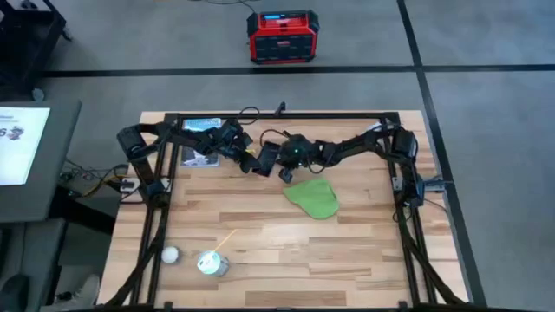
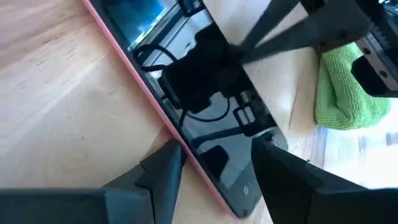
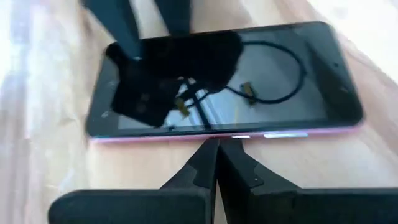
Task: Apply microfiber cloth
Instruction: Spray the front of the black cellphone with the white spray bottle
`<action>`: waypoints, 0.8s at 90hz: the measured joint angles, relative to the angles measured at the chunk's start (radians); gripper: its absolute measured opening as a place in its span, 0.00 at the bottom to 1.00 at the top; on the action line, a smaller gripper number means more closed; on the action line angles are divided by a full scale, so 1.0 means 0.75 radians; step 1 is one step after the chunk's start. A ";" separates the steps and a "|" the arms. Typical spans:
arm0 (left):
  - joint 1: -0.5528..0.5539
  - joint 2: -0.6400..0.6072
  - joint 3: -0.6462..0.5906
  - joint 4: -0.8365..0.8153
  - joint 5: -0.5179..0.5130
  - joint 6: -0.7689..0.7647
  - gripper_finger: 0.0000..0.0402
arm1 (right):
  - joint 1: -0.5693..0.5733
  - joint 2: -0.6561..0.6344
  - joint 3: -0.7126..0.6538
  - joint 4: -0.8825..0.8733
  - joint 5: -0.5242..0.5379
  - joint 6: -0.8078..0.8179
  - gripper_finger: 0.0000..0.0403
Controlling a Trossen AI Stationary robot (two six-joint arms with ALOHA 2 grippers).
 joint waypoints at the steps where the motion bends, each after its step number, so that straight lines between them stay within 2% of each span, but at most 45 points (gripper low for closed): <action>1: 0.000 0.000 0.000 -0.001 0.000 0.000 0.43 | 0.000 0.005 0.003 0.001 0.000 0.000 0.00; 23: -0.030 -0.001 0.000 0.022 -0.003 0.038 0.43 | 0.002 0.041 0.013 0.106 -0.009 -0.041 0.00; 46: -0.055 0.000 0.000 0.098 0.013 -0.008 0.42 | -0.002 0.041 0.016 0.099 -0.029 -0.035 0.00; 54: -0.054 0.000 0.000 0.094 0.013 -0.012 0.36 | -0.002 0.027 0.016 0.070 -0.027 -0.034 0.00; 72: -0.035 -0.002 0.003 0.105 0.029 -0.001 0.15 | -0.002 -0.005 0.016 0.002 -0.023 -0.035 0.00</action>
